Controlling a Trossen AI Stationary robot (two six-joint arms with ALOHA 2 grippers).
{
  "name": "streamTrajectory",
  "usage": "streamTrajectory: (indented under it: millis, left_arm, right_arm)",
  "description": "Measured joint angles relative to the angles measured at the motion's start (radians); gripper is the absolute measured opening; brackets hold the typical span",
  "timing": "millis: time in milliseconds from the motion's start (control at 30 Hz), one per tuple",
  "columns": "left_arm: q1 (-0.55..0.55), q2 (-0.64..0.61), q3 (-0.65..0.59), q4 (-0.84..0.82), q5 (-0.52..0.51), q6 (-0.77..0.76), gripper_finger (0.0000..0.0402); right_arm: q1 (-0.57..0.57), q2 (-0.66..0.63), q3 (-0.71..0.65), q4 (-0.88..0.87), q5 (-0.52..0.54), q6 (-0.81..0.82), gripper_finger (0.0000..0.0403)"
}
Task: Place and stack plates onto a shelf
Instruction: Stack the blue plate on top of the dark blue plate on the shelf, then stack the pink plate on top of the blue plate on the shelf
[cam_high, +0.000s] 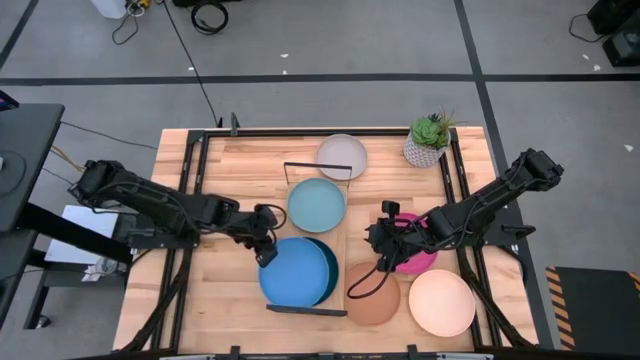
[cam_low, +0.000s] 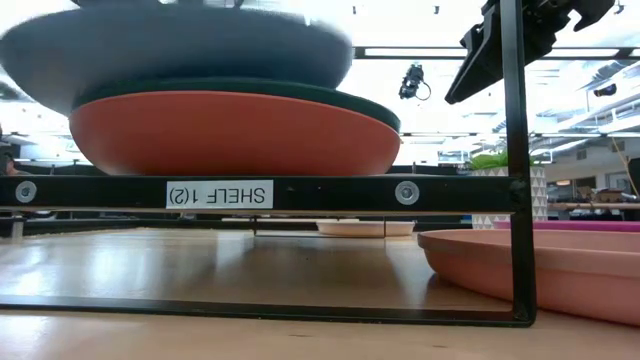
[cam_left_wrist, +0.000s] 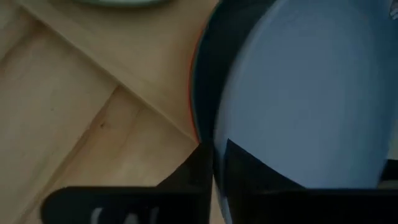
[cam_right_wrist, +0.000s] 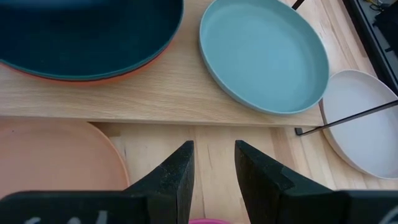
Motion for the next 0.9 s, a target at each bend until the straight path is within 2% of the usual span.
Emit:
streamTrajectory:
  millis: [267,367,500,633,767,900]
  left_arm:
    - [0.000,-0.008,0.002,0.015,-0.056,0.128,0.0117]
    - [-0.001,-0.028,0.029,-0.019,-0.036,0.208,0.0124]
    - [-0.014,-0.053,0.086,-0.170,0.047,0.282,0.0122]
    - [-0.080,-0.057,0.084,-0.310,0.061,0.263,0.0119]
    - [-0.163,-0.052,0.084,-0.363,0.008,0.248,0.0119]
    - [-0.231,-0.084,0.084,-0.337,-0.123,0.249,0.0118]
  right_arm:
    - [0.000,0.000,0.000,-0.003,-0.015,0.010,0.0121]
    - [0.001,0.000,0.000,-0.016,-0.017,0.011,0.0121]
    - [0.001,0.000,0.000,-0.051,-0.034,0.035,0.0121]
    - [0.009,0.000,0.000,-0.105,-0.048,0.105,0.0121]
    - [0.038,0.000,0.000,-0.135,-0.069,0.149,0.0121]
    - [0.048,0.000,0.000,-0.137,-0.152,0.170,0.0121]
